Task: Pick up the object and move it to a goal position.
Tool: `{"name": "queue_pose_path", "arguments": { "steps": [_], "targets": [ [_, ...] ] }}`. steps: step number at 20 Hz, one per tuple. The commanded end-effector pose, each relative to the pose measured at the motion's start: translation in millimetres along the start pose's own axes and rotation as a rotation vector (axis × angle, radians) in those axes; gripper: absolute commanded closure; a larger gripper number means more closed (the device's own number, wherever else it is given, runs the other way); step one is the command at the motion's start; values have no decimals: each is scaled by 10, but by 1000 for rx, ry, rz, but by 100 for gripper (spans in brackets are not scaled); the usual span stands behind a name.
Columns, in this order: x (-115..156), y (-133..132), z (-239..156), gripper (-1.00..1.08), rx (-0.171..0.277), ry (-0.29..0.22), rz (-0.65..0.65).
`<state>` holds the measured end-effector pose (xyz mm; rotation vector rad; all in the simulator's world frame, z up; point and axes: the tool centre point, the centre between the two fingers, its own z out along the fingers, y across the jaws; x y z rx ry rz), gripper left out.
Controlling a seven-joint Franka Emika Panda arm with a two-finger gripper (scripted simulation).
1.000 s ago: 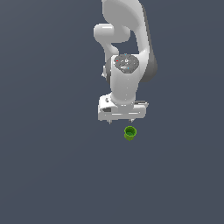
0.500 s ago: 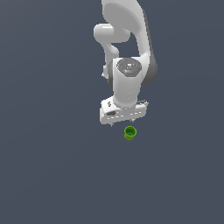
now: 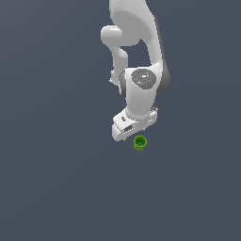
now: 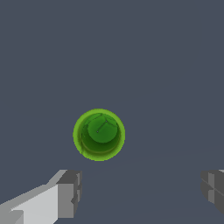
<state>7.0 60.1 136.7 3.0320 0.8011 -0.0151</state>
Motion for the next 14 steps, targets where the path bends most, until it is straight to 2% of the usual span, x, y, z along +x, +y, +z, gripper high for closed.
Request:
{"name": "queue_pose_path", "arguments": {
  "steps": [1,14],
  "targets": [
    [18,-33,48,-92,-1,0,-80],
    [110,-216,283,-92,-2,3,-484]
  ]
}}
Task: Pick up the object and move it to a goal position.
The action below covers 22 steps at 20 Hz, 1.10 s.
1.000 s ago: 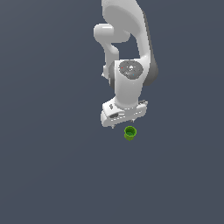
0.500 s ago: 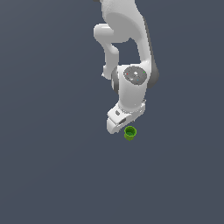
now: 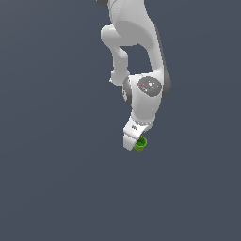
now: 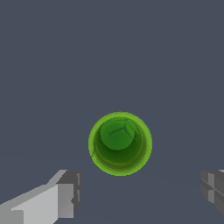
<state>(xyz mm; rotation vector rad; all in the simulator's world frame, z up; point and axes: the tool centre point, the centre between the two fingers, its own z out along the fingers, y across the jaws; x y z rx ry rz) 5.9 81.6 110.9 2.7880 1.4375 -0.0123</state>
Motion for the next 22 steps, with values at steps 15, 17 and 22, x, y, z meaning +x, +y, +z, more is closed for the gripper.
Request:
{"name": "queue_pose_path", "arguments": {
  "steps": [15,17,22],
  "targets": [
    [132,-114,175,-92,-1,9,-322],
    [137,-117,180,-92,-1,9,-331],
    [135,-117,195,-92,-1,9,-329]
  ]
}}
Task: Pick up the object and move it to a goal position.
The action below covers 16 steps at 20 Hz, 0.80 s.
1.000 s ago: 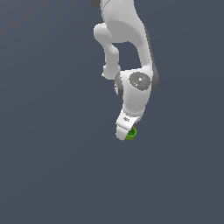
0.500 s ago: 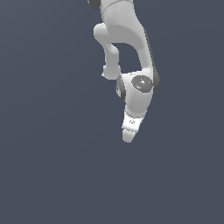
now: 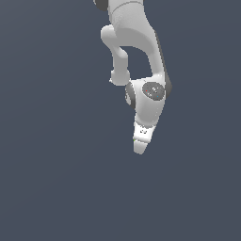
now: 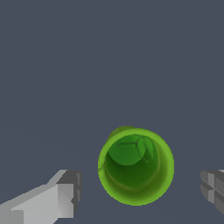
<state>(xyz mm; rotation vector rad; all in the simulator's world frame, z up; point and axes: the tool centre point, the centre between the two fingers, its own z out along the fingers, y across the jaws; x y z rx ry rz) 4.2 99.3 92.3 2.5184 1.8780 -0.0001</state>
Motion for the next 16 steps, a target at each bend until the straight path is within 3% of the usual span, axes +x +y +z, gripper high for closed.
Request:
{"name": "queue_pose_path", "arguments": {
  "steps": [1,15,16],
  "targets": [
    [-2,-1,29,-92,0,0,0],
    [1,-3,499,-92,0,0,-5],
    [1,-3,499,108,0,0,-5]
  ]
}}
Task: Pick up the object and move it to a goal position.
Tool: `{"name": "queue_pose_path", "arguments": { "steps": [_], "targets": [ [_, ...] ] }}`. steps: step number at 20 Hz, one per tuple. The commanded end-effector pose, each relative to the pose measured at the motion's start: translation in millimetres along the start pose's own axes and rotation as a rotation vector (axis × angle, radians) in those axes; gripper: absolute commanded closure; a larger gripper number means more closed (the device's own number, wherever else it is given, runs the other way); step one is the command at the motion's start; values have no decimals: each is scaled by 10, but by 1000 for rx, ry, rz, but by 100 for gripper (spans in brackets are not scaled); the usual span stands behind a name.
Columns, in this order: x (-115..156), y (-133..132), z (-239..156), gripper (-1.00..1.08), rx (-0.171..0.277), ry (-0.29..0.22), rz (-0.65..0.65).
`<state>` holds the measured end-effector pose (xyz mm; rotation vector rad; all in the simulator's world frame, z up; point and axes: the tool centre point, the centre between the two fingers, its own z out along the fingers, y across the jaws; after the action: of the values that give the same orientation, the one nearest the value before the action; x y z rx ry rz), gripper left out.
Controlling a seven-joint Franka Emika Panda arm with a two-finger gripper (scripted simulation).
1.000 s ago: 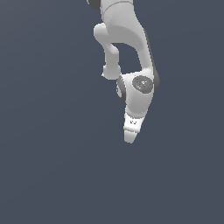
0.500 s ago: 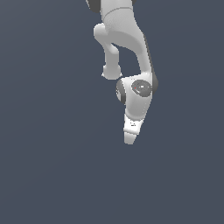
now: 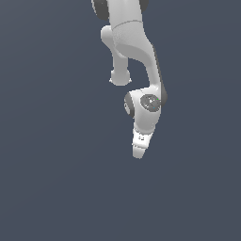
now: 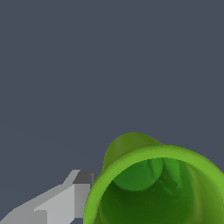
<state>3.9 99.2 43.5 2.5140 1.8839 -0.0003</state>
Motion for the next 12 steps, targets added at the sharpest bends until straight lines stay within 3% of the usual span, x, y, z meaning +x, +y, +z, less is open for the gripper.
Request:
{"name": "queue_pose_path", "arguments": {
  "steps": [1,12],
  "targets": [
    [3,0,11,108,0,0,0],
    [-5,6,-8,108,-2,0,0]
  ]
}}
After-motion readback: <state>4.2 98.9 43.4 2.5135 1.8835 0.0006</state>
